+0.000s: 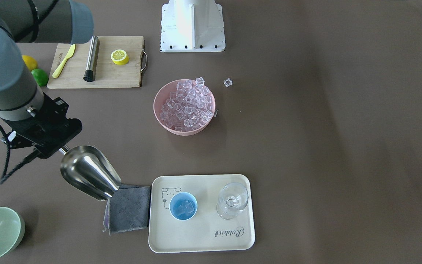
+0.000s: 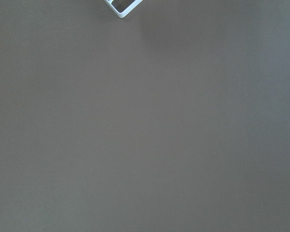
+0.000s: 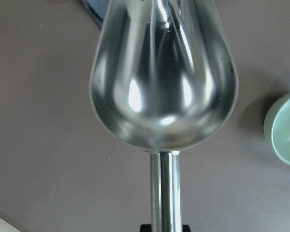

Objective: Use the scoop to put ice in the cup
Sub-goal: 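Carry the empty scoop back and lower it onto the table with the right gripper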

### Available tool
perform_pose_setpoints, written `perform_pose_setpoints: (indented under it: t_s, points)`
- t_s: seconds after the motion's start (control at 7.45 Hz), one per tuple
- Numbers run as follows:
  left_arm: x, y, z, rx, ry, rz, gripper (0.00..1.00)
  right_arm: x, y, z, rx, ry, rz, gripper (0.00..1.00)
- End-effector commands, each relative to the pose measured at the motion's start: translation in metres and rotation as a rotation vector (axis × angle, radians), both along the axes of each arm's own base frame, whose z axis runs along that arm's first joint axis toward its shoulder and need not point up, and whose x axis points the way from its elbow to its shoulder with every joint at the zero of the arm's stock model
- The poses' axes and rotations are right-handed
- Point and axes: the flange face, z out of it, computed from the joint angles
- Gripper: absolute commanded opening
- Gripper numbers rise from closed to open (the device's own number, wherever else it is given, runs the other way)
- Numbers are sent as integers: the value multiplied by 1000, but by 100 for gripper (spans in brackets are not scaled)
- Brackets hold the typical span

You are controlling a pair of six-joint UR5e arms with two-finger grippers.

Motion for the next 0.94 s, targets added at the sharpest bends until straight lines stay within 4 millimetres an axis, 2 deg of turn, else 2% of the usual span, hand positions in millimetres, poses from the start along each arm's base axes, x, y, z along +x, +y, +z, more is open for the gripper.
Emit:
perform_pose_setpoints:
  t_s: [0.0,0.13,0.27,0.4,0.54,0.67,0.81]
  points:
    - [5,-3,-8,22,-47,18,99,79,91,96,-208,-39,370,0]
    - [5,-6,-10,25,-47,18,99,104,101,127,-323,-45,489,0]
    - [5,-1,-4,12,-49,19,99,125,114,166,-362,-68,564,0]
    - [5,0,-1,7,-49,18,99,132,129,202,-392,-89,650,0]
    - [4,-5,-7,20,-50,19,99,136,136,229,-430,-114,741,0]
    - [5,-9,-14,29,-51,19,99,139,143,243,-466,-140,822,0]
    - [6,-15,-29,4,-50,23,99,129,145,258,-475,-188,855,0]
